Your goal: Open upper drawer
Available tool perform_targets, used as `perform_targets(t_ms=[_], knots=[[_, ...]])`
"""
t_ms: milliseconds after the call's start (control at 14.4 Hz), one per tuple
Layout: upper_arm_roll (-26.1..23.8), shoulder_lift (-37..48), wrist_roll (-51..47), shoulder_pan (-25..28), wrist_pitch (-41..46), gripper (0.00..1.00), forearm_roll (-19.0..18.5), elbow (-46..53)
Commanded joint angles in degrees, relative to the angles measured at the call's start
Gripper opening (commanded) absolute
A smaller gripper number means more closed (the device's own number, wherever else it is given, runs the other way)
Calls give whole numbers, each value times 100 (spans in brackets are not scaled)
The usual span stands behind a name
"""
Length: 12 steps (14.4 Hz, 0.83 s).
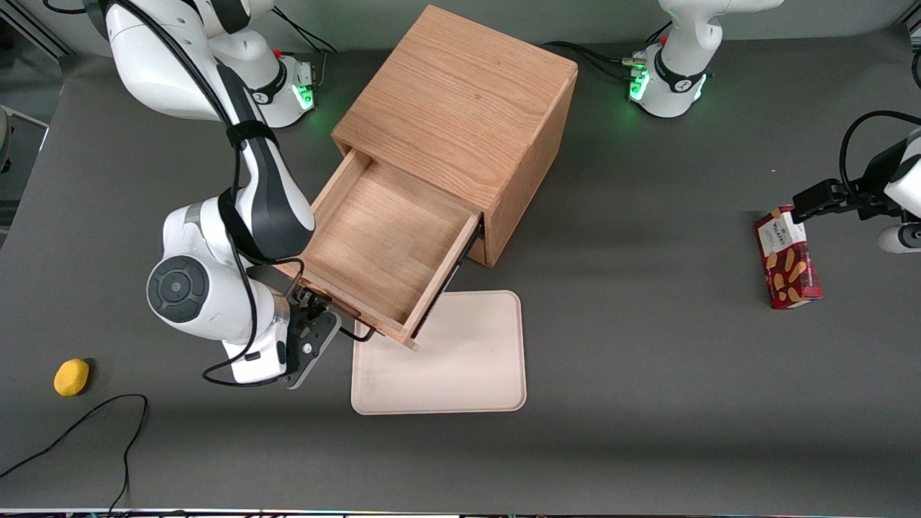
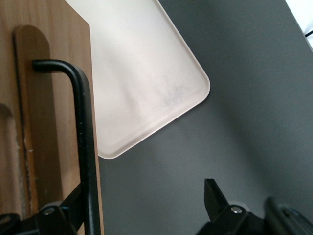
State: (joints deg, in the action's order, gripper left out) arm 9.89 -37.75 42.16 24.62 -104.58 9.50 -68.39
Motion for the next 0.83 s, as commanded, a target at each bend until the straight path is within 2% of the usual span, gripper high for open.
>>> perform_targets(t_ms=[0,347,764], knots=[[-31,-49,117,-167,454,100,254,458],[48,250,-76,-185,1096,100,246,713],[250,1102,-788,-203,1633,100,166,705]])
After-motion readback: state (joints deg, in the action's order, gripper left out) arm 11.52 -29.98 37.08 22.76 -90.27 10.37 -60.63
